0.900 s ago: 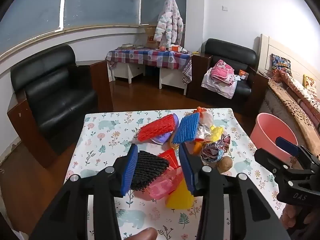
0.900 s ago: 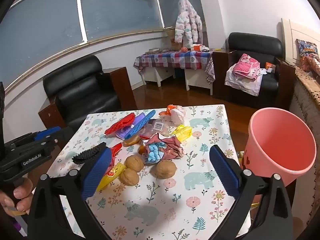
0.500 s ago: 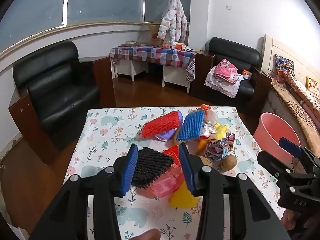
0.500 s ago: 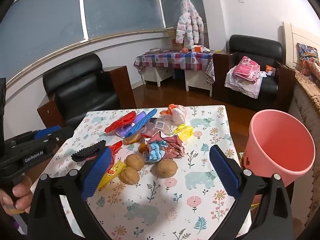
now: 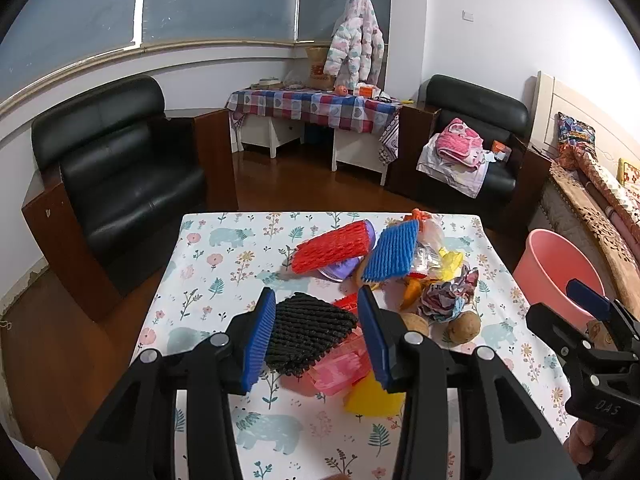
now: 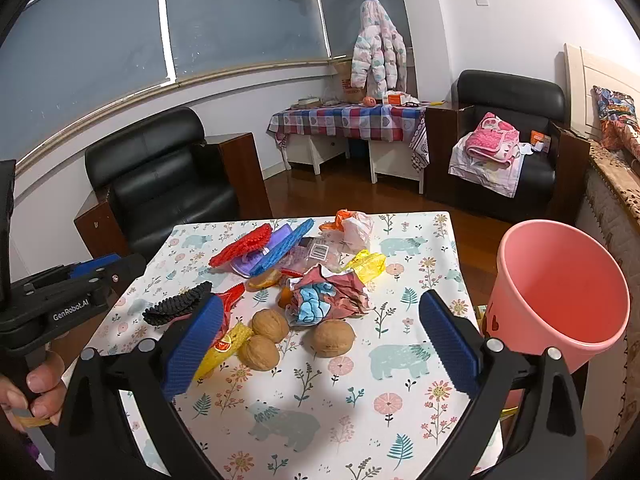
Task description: Collect trash
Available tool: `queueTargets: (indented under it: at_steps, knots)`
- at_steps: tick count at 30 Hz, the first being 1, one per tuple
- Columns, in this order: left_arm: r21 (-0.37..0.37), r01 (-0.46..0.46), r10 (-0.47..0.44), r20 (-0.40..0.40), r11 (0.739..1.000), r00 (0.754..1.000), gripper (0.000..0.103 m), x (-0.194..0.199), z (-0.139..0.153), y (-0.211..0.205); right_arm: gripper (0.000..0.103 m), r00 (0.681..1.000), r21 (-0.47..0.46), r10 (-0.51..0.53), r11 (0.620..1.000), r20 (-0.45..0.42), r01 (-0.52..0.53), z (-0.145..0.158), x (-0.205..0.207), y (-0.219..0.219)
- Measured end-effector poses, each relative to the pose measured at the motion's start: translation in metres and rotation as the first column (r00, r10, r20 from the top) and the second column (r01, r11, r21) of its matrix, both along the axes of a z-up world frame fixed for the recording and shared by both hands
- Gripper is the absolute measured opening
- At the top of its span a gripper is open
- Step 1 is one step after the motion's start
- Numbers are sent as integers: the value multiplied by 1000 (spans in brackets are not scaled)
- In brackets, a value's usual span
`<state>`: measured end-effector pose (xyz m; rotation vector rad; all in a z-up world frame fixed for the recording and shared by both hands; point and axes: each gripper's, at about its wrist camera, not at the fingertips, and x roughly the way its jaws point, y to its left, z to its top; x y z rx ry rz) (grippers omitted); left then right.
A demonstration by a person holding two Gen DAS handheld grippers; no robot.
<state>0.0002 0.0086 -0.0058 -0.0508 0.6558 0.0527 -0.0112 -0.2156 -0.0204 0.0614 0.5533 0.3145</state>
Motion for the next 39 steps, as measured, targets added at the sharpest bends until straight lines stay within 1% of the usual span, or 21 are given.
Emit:
queueTargets:
  at_steps: [3, 5, 10, 16, 17, 35, 39]
  knots:
    - [5, -1, 1, 4, 1000, 1000, 42, -3, 1, -1, 98, 1000, 0, 1, 1000, 2, -1, 2, 1, -1]
    - [0, 5, -5, -1, 1000, 1000, 42, 3, -1, 2, 98, 1000, -3, 3, 1000, 4, -3, 2, 0, -1]
    - [4, 9, -9, 5, 1000, 1000, 45, 4, -1, 3, 98, 1000, 0, -7, 1000, 8, 7, 3, 1, -2]
    - [2, 5, -5, 5, 1000, 1000, 46, 7, -1, 8, 98, 1000, -4, -8, 1000, 7, 8, 5, 1, -2]
    - [5, 5, -5, 3, 1000, 1000, 46, 2, 0, 1, 98, 1000, -2, -7, 1000, 9, 7, 3, 1, -1]
    - [3, 9, -9, 5, 1000, 1000, 46, 3, 3, 6, 98, 1000, -3, -7, 1000, 7, 7, 2, 1, -1]
    - [6, 7, -7, 4, 1000, 1000, 46, 2, 0, 1, 98, 1000, -3, -6, 1000, 7, 6, 2, 1, -1]
